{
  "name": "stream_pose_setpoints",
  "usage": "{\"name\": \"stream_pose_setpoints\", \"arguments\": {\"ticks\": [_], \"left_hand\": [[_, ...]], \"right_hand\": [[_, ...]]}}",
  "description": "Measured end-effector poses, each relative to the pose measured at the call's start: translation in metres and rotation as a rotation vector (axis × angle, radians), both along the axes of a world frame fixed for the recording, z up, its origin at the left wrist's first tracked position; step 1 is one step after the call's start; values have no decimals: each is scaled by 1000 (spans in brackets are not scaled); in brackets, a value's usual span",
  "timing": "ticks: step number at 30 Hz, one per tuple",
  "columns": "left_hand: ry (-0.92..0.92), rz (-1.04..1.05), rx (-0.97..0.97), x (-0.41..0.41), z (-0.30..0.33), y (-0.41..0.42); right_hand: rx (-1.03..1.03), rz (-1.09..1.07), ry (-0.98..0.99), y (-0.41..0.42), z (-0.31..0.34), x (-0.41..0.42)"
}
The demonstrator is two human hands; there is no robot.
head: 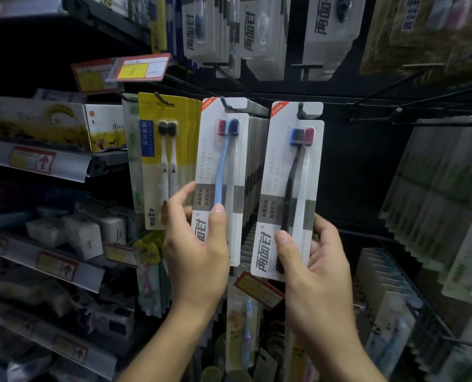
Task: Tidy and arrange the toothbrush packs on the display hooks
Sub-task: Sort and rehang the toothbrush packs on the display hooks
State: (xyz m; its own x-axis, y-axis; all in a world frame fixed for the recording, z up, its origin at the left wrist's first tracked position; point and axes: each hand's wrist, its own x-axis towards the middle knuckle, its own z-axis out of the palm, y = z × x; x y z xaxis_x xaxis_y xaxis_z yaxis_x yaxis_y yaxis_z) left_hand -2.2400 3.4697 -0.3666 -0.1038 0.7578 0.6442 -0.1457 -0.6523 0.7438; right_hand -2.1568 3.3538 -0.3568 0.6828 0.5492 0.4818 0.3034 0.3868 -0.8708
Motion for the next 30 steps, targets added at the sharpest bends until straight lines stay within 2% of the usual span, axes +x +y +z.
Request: {"name": "stream_pose_setpoints", "arguments": {"ticks": [11,17,22,30], "left_hand": [[190,23,-19,2,-1,8],[214,72,6,2,0,15],[219,137,-2,1,1,21],[203,219,-6,1,1,23]], "right_hand": [[-154,-150,-109,10,3,23],[-253,-191,-127,14,5,37],[-325,-232,-242,15,8,41],[-295,-285,-287,11,12,47]]}}
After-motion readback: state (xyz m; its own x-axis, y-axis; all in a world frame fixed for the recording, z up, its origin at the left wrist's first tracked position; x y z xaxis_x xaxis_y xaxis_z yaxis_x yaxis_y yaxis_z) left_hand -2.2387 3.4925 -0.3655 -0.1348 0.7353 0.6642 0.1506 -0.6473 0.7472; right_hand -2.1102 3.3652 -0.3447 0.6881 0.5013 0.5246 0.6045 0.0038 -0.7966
